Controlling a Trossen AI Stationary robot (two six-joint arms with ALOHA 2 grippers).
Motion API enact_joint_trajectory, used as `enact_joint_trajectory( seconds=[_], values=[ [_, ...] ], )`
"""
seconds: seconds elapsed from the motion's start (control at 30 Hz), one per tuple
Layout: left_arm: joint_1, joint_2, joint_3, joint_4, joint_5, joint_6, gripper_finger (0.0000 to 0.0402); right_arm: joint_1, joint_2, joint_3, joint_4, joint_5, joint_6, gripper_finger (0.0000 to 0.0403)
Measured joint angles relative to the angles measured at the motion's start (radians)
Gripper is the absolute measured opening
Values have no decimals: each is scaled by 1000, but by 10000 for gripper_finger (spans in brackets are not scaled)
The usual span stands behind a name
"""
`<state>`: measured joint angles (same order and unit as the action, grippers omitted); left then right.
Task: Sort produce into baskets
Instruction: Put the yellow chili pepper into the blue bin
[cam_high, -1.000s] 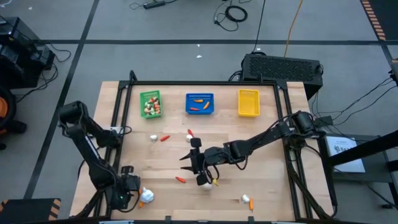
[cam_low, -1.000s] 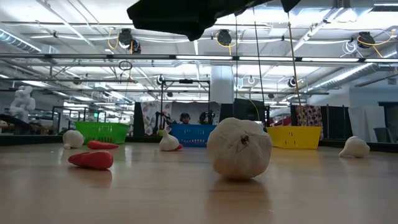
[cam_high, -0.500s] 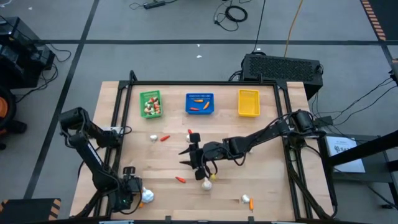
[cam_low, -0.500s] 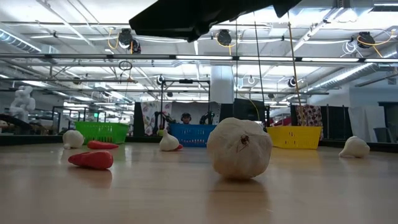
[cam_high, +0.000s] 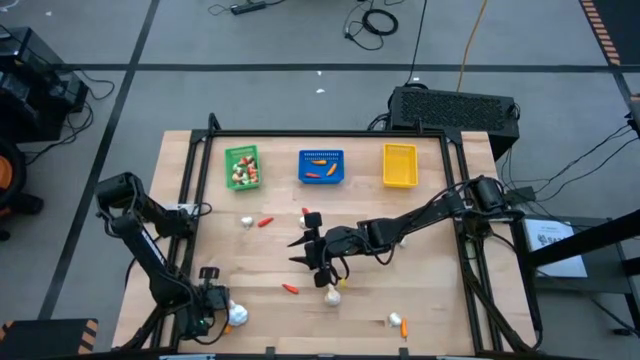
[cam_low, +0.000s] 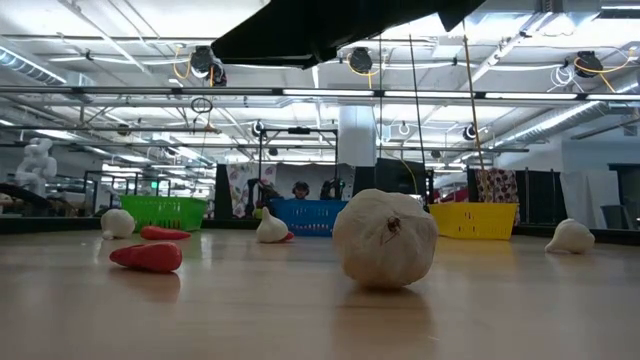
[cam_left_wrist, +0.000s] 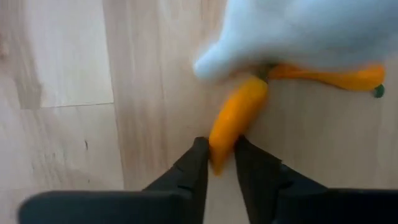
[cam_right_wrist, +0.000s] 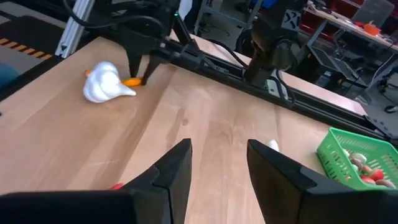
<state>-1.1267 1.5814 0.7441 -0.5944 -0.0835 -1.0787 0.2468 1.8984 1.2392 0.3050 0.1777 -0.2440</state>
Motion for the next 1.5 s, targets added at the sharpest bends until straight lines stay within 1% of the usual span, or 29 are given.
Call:
enact_joint_trajectory(
  seconds=[0.1,0.2,0.23,0.33,0.37,0.43,0.5,0.57,0.6,0.67,0.7,0.77,0.83,0.9,0.97,1.03,1.1,1.23,1.4,1.5],
  values=[
    [0,-3,0,-4,13,43,44,0,0,0,11,1,34,146],
    [1,-30,-2,-31,10,68,19,1,0,0,16,0,56,146],
    [1,-46,-2,-48,0,67,14,2,0,0,18,0,57,146],
    [6,-107,-11,-186,-53,27,10,0,0,0,25,0,63,146],
    [12,-130,-9,-206,-72,9,9,-3,0,0,26,0,75,146],
    [20,-180,-4,-275,-150,-31,8,-5,0,0,26,0,104,146],
    [30,-224,-9,-317,-268,-38,8,-5,8,0,40,-10,127,146],
    [43,-266,-5,-284,-432,-31,8,-6,19,0,53,-65,130,146],
    [52,-285,-4,-276,-523,-23,8,-5,36,0,94,-94,123,146],
    [77,-306,-5,-231,-662,21,7,0,63,0,148,-121,89,146],
    [93,-315,-5,-198,-713,51,7,5,77,-1,178,-128,61,146],
    [130,-324,-5,-123,-774,118,7,14,112,0,268,-123,-21,146],
    [170,-320,-5,-33,-780,198,7,22,143,0,331,-113,-101,146],
    [211,-314,-5,67,-775,278,7,31,176,0,396,-74,-153,146],
    [244,-305,-5,149,-748,356,6,39,193,0,443,-31,-184,146],
    [268,-300,-5,194,-715,413,6,45,196,0,471,-20,-220,146],
    [286,-298,-5,207,-689,436,6,49,196,1,477,-18,-238,146],
    [303,-298,-5,195,-655,433,6,50,196,1,475,-18,-241,146],
    [303,-298,-5,200,-653,433,6,50,196,1,469,-17,-239,145],
    [303,-298,-5,200,-653,432,6,50,195,1,469,-17,-224,138]
  ],
)
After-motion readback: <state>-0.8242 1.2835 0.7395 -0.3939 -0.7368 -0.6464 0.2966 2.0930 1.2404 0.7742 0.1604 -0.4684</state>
